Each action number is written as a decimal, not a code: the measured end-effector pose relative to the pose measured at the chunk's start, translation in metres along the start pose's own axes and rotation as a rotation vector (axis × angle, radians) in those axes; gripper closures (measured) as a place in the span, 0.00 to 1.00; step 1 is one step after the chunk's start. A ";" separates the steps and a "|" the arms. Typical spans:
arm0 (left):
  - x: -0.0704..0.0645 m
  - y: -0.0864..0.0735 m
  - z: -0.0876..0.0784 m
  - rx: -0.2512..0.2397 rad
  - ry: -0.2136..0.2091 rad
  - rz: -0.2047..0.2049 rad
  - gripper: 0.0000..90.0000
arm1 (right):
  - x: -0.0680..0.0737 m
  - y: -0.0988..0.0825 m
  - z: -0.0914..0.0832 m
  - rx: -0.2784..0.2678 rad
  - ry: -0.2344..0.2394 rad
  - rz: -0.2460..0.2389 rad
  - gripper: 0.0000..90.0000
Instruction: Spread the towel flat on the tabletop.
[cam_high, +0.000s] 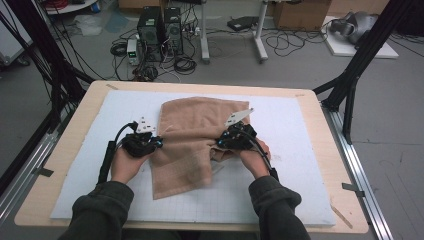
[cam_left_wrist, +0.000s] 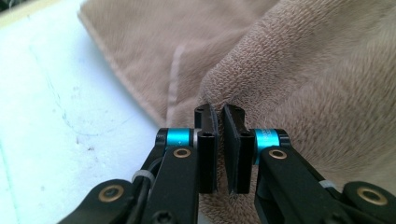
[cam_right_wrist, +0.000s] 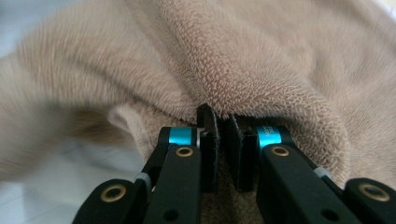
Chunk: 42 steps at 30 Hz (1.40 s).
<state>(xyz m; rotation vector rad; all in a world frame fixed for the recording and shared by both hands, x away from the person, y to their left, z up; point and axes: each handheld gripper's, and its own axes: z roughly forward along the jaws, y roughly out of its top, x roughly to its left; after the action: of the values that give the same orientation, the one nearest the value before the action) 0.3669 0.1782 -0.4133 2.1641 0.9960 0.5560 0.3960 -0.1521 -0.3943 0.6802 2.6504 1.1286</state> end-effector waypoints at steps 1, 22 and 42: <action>0.001 -0.001 0.004 0.010 -0.008 -0.013 0.93 | -0.005 -0.002 0.007 0.001 0.003 0.012 0.93; -0.039 -0.031 -0.028 -0.006 -0.188 0.012 0.62 | 0.036 0.003 -0.013 -0.063 0.008 -0.069 0.63; -0.044 -0.045 -0.020 0.009 -0.176 0.023 0.98 | 0.039 -0.027 -0.039 -0.140 0.061 -0.044 0.88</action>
<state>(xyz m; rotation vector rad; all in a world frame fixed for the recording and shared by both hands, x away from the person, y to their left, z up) 0.3051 0.1734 -0.4370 2.1920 0.8801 0.3646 0.3398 -0.1751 -0.3863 0.5670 2.5912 1.3278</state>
